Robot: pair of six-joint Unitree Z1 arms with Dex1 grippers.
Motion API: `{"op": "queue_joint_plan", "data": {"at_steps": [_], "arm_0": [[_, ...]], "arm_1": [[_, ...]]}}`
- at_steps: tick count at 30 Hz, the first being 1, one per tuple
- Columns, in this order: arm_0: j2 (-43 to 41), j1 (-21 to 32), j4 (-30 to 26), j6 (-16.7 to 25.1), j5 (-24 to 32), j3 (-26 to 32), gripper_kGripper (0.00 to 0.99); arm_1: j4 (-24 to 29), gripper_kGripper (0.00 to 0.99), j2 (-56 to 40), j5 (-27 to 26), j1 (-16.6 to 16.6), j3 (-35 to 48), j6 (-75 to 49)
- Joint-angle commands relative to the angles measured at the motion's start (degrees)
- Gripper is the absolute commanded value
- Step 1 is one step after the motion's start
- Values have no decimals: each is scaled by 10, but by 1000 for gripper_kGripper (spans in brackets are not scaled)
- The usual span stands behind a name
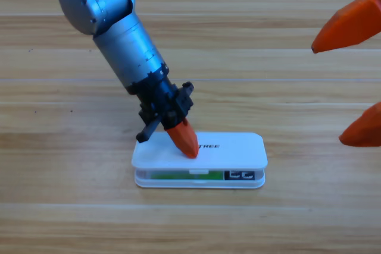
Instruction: Clean up eraser and pencils
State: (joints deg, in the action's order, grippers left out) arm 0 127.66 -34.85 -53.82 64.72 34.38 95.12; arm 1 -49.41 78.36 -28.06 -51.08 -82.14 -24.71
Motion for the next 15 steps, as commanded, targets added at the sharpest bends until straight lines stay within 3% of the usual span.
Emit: {"op": "queue_joint_plan", "data": {"at_steps": [1, 15], "arm_0": [[36, -11, 20, 7, -7, -30, 0], [42, -11, 42, 7, -7, -57, 0]], "arm_1": [[12, 990, 2, -11, -3, 24, -1], [11, 990, 2, -12, -5, 25, -1]]}}
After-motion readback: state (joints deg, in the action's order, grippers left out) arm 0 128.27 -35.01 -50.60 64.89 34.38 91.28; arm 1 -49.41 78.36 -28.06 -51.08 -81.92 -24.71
